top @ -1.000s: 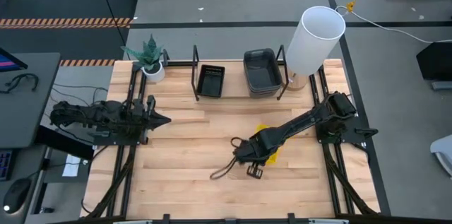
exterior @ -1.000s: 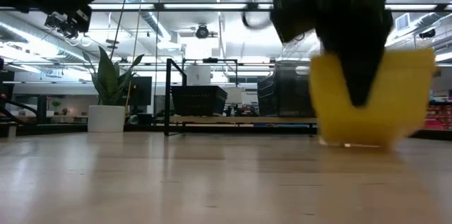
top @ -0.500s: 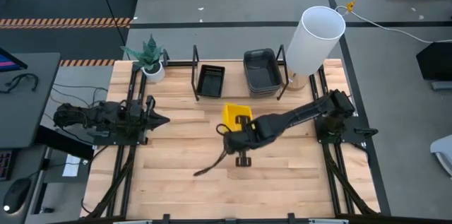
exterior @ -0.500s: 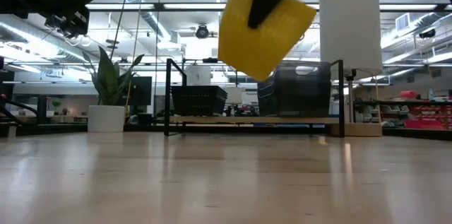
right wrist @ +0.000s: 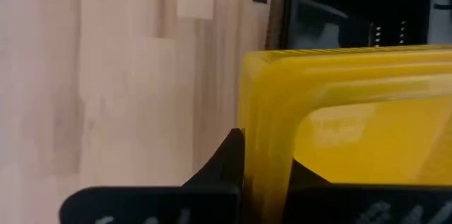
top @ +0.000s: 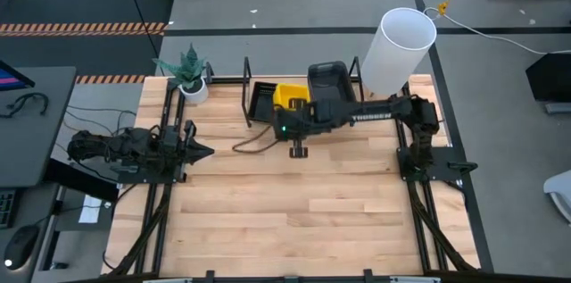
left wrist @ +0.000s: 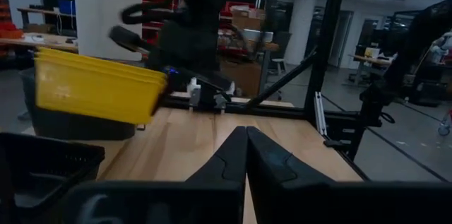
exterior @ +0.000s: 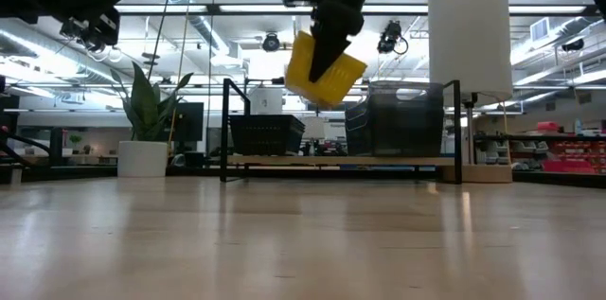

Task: Stack baskets on shelf by color
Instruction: Put the stacked yellow bins on the shelf

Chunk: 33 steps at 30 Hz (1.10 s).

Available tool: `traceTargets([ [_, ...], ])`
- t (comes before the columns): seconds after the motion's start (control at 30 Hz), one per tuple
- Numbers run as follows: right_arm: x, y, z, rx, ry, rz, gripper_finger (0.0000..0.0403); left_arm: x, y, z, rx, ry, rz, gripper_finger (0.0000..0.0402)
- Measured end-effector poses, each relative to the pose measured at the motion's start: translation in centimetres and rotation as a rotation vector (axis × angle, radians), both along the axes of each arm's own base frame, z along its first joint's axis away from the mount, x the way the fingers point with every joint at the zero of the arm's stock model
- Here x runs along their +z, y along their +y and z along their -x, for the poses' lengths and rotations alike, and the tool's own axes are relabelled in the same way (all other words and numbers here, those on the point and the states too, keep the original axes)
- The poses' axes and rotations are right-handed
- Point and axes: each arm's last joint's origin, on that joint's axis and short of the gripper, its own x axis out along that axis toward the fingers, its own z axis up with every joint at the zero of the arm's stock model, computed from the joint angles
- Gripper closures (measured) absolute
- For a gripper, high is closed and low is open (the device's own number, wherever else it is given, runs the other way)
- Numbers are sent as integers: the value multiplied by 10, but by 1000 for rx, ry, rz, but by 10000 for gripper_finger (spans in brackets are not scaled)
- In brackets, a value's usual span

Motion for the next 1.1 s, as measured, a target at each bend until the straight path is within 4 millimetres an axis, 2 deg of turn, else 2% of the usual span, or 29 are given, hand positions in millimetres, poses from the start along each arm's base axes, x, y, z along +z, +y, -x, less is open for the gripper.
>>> traceTargets([
  [0.33, 0, -67, 9, -103, 9, -18, 393, -2, 0, 0, -3, 24, 35, 376],
  [0.67, 0, -102, 19, -229, -6, -27, 393, -2, 0, 0, -3, 25, 35, 386],
  [0.83, 0, -102, 19, -229, -9, -36, 392, -3, 0, 0, -3, 30, 33, 379],
  [1.1, -1, -72, 11, -163, -10, -69, 392, -3, 0, 0, -3, 30, 33, 389],
])
